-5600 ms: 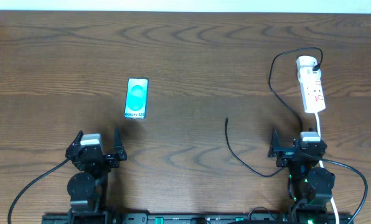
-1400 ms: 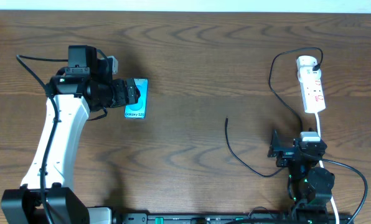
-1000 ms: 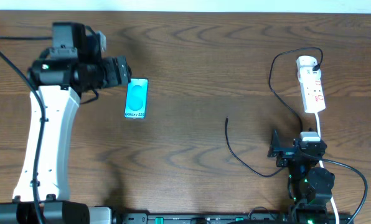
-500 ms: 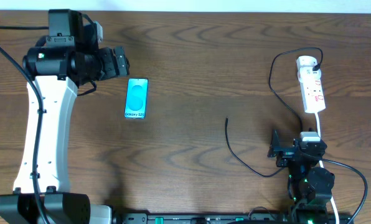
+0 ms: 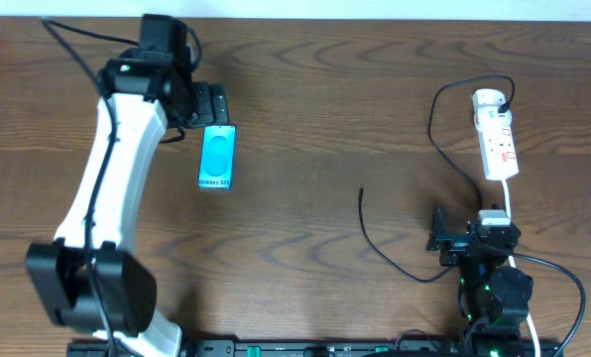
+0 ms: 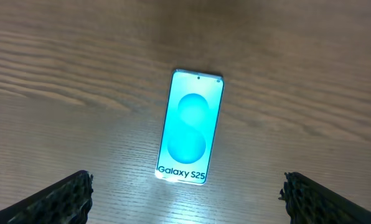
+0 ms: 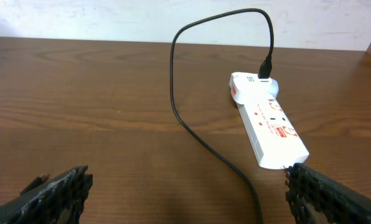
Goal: Plug charger to phone and switch on socket
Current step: 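Raise the left arm and move the left gripper above the phone, then lower the left gripper onto the phone's top edge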
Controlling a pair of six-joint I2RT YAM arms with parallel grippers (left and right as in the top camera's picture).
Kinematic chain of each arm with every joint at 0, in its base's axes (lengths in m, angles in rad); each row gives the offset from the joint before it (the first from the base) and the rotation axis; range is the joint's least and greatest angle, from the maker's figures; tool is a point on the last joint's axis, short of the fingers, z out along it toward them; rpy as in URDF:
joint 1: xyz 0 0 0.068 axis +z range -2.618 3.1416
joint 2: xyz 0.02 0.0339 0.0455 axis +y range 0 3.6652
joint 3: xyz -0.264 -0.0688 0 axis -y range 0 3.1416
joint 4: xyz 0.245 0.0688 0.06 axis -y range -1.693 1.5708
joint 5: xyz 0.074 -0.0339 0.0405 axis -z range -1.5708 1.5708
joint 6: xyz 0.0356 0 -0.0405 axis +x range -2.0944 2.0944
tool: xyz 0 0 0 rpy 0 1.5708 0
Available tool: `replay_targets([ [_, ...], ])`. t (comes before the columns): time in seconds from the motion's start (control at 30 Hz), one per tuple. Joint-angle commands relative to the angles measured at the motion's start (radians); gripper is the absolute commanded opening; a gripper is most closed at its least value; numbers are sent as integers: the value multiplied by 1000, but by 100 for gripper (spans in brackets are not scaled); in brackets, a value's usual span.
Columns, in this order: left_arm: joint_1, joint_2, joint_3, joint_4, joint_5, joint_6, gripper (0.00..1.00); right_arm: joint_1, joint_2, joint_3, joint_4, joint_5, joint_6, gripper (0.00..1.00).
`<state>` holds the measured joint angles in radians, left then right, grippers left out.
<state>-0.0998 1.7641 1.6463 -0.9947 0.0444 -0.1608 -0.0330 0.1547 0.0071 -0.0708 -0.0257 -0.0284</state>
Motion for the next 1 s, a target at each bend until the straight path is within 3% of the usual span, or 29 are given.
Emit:
replay_targets([
  [0.0,2,61,20,-3,-35,-9,98,8,-6,-2,-5,5,17,99],
  [0.63,2,185,18,-43,-33,-9,98,8,-6,-2,-5,5,17,99],
  [0.97,2,190,-2,-37,31,63,98,8,-6,-2,-5,5,17,99],
])
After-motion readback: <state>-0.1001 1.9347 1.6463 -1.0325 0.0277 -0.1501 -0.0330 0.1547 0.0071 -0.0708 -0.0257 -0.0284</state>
